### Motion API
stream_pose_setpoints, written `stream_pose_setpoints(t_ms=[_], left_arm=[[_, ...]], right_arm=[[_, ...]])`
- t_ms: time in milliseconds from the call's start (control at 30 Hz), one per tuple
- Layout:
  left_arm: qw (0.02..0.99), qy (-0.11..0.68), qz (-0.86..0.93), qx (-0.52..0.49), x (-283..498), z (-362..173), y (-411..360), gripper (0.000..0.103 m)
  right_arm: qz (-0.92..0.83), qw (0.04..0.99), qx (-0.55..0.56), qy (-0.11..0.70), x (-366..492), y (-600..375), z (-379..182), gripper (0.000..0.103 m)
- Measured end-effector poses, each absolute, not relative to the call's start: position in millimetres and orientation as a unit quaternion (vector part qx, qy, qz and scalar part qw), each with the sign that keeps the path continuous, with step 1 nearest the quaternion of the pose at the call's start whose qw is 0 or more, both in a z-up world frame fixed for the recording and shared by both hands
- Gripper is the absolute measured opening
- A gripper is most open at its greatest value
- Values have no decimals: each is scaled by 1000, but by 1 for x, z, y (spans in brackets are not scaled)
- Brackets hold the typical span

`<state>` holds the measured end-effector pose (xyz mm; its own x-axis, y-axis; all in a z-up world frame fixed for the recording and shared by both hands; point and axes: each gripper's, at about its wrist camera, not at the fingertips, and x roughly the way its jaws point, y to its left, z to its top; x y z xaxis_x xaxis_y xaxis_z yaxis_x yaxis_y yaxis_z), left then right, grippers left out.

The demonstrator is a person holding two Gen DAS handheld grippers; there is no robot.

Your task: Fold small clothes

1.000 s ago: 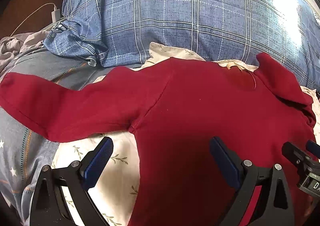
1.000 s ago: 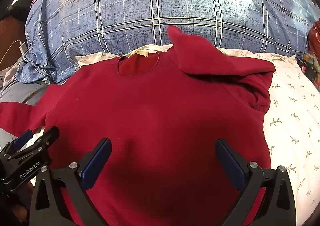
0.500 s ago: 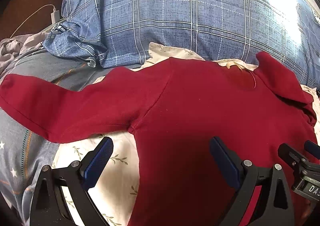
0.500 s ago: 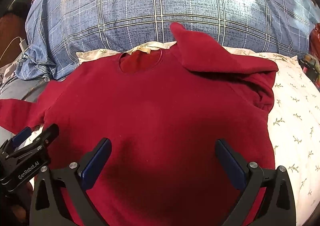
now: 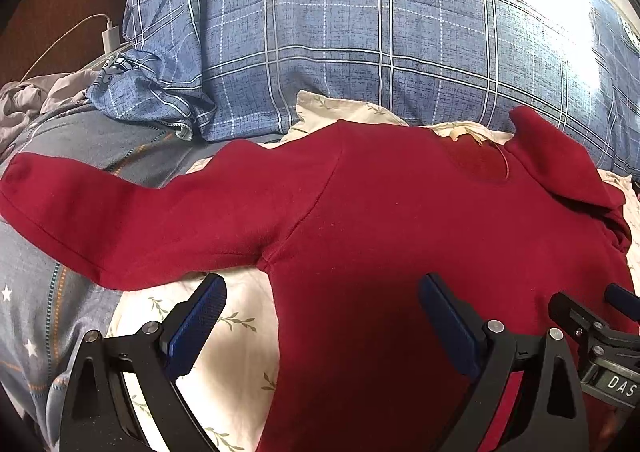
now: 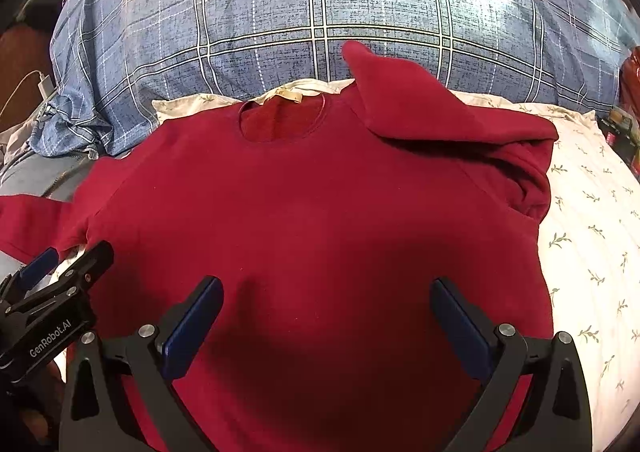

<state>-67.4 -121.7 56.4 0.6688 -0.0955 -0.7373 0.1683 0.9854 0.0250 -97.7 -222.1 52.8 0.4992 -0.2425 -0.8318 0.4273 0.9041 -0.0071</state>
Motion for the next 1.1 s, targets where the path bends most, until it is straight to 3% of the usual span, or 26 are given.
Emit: stream_pose_setpoints(t_ms=[1100], left_arm=[[916,393,-73,38,-68,58,-119,97]], right_arm=[[-203,857,92,464,-80,-215,44,103]])
